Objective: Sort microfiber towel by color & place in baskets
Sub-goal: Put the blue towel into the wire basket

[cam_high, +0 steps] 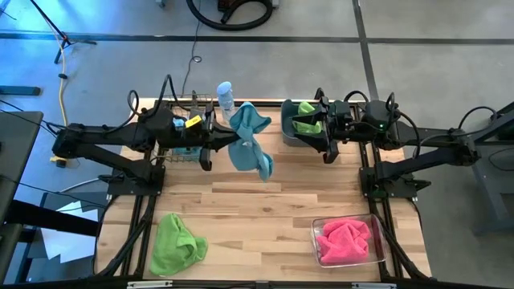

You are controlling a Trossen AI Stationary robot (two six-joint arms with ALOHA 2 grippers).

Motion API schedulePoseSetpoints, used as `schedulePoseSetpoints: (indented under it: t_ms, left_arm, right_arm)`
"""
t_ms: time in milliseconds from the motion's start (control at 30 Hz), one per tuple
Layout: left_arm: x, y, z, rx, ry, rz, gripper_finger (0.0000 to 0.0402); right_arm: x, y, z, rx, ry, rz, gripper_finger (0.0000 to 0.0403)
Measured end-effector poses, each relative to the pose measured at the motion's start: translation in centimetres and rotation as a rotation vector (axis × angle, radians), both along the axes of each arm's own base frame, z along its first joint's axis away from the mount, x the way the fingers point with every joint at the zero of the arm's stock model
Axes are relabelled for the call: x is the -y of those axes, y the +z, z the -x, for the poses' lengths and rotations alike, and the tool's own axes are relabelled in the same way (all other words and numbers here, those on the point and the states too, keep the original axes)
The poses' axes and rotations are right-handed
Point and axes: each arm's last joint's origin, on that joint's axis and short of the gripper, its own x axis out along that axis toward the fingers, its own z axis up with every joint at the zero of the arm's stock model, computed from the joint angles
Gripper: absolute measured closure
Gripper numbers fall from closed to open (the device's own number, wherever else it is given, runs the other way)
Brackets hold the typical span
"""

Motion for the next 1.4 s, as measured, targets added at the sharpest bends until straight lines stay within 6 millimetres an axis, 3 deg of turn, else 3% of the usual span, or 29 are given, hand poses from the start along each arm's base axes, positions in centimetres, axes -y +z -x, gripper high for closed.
schedulePoseSetpoints:
  t_ms: [433,567,733,1033,1233,1400]
  left_arm:
    - [-0.3,0.1,0.7,-0.024,0.033,-0.059,0.0401]
    - [-1.0,1.1,2.6,0.009,0.112,-0.116,0.0401]
    - [-2.3,2.5,6.5,0.036,0.246,-0.165,0.0401]
    - [-3.8,2.7,12.1,-0.069,0.593,-0.254,0.0401]
    - [-5.2,1.8,13.5,-0.235,0.848,-0.290,0.0401]
    - [-6.4,-0.3,13.2,-0.441,0.908,-0.233,0.0401]
  right_arm:
    - [0.0,0.0,0.0,0.000,0.000,-0.003,0.0160]
    - [0.0,0.0,0.0,0.000,0.001,-0.007,0.0160]
    - [0.0,0.0,0.0,0.000,0.002,-0.009,0.0160]
    - [0.0,0.0,0.0,0.000,-0.005,-0.010,0.0160]
    - [0.1,0.0,0.0,0.000,-0.044,-0.011,0.0160]
    - [0.2,0.0,0.0,0.001,-0.063,-0.013,0.0160]
